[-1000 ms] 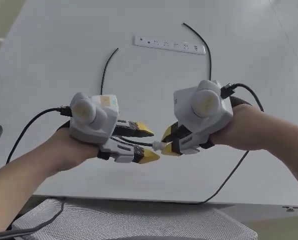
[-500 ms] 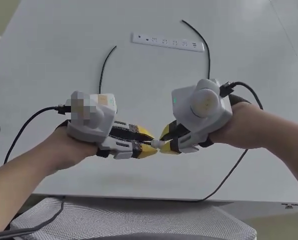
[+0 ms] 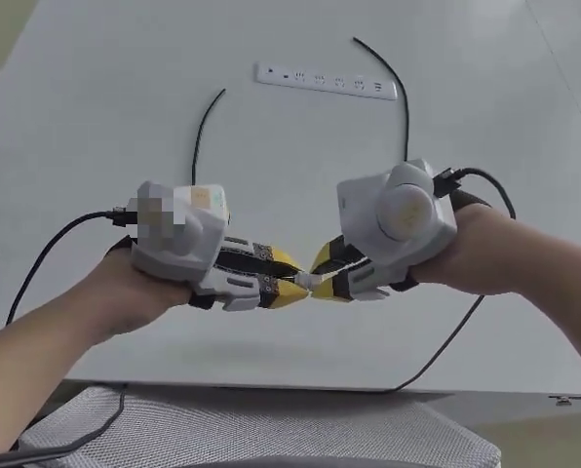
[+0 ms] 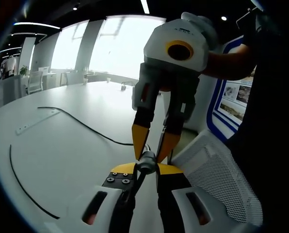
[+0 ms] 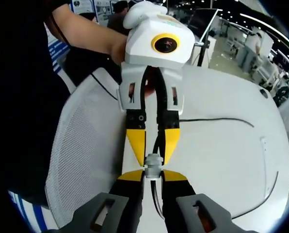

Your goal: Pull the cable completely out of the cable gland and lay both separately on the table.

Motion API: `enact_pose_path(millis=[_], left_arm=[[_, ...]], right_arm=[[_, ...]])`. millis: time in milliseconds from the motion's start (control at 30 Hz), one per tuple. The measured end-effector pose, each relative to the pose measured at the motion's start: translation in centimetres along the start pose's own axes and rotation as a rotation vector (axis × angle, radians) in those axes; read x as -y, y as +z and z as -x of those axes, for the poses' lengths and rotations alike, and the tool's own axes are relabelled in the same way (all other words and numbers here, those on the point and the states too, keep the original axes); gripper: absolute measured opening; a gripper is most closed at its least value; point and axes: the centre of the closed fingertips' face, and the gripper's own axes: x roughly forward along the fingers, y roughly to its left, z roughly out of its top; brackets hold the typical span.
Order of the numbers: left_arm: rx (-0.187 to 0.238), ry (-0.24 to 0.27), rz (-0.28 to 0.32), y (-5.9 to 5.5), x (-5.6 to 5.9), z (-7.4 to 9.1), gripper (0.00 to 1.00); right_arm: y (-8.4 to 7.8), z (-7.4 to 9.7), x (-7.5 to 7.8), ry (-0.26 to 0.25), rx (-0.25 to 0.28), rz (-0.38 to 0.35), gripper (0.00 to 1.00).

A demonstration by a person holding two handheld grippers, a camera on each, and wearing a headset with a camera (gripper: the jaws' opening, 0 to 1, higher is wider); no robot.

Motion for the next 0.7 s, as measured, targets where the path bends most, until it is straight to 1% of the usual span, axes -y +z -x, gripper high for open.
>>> enact_pose_path(millis=[67, 167, 300, 467, 533, 600, 633, 700], left_arm=[[-0.006, 0.001, 0.003, 0.0, -0.1, 0.0, 0.15], [-0.012, 0.003, 0.004, 0.0, -0.1, 0.1, 0.15], [-0.012, 0.004, 0.002, 0.1, -0.1, 0.2, 0.15], [-0.02, 0.005, -0.006, 0.2, -0.1, 0.4, 0.15], [-0.024, 0.007, -0.006, 0.2, -0.1, 0.4, 0.15], [-0.024, 0.009, -0.016, 0.2, -0.1, 0.5, 0.15], [-0.024, 0.011, -0.019, 0.3, -0.1, 0.5, 0.15], [-0.021, 0.013, -0.027, 0.4, -0.1, 0.5, 0.15]], right_arm=[[0.0, 0.0, 0.0, -0.004, 0.012, 0.004, 0.08], [0.1, 0.0, 0.1, -0.01, 0.028, -0.014, 0.09], [0.2, 0.1, 0.3, -0.004, 0.073, -0.048, 0.09], [0.1, 0.5, 0.5, 0.008, 0.123, -0.116, 0.12], [-0.2, 0.6, 0.6, 0.018, 0.145, -0.164, 0.13], [-0.2, 1.0, 0.7, 0.032, 0.177, -0.197, 0.13], [0.0, 1.2, 0.6, 0.056, 0.218, -0.246, 0.13], [0.2, 1.8, 0.8, 0.082, 0.275, -0.316, 0.14]])
